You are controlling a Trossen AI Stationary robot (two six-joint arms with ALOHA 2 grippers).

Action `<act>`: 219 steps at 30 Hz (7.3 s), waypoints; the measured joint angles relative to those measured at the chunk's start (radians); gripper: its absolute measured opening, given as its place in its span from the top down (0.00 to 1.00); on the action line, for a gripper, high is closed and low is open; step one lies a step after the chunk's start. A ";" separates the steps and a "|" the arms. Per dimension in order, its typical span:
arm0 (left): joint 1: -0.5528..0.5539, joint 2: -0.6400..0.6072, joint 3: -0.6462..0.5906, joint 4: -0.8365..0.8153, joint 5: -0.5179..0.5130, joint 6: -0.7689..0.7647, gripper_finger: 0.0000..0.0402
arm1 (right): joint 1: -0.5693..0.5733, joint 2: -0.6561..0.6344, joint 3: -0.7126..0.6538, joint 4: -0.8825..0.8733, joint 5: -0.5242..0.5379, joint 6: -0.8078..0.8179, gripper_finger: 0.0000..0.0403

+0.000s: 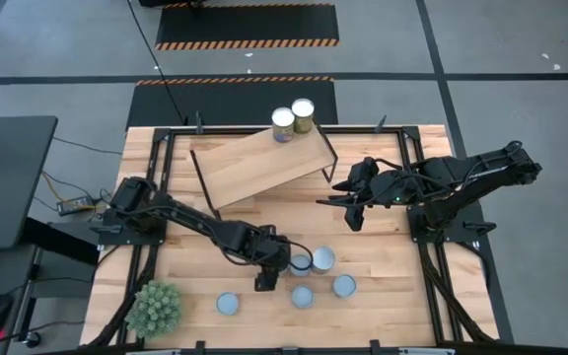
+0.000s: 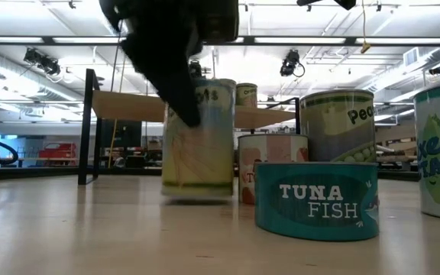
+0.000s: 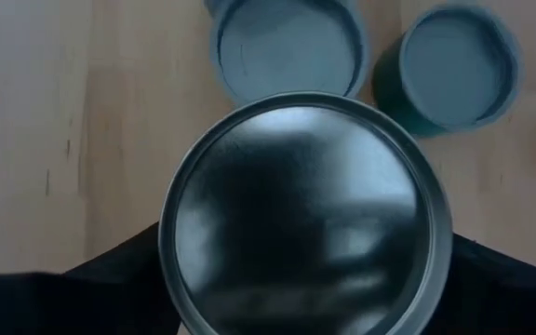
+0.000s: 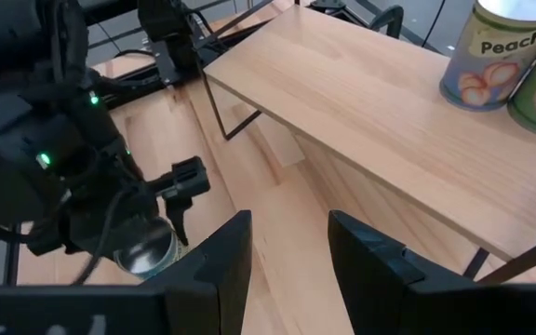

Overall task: Pick and place cans onto a shelf
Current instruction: Put the canned carrots on the shelf, then put the large canned peas on the shelf

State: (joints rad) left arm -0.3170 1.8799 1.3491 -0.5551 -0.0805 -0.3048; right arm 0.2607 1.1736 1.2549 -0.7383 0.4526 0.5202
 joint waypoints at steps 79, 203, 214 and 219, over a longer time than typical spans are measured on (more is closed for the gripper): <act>0.876 -0.129 0.340 -0.373 0.076 0.500 0.22 | -0.042 0.000 0.000 0.058 0.071 -0.045 0.63; 0.930 -0.108 0.444 -0.586 -0.060 0.477 0.02 | -0.042 0.000 0.000 0.191 0.074 -0.093 0.63; 0.919 -0.173 0.444 -0.709 -0.063 0.466 0.02 | -0.042 0.000 0.000 0.191 0.074 -0.104 0.63; 0.882 -0.238 0.444 -0.741 0.011 0.356 0.05 | -0.042 0.000 0.000 0.186 0.073 -0.104 0.63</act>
State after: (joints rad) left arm 0.5647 1.6416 1.7931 -1.2962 -0.0692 0.0509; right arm 0.2192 1.1740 1.2549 -0.5522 0.5254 0.4160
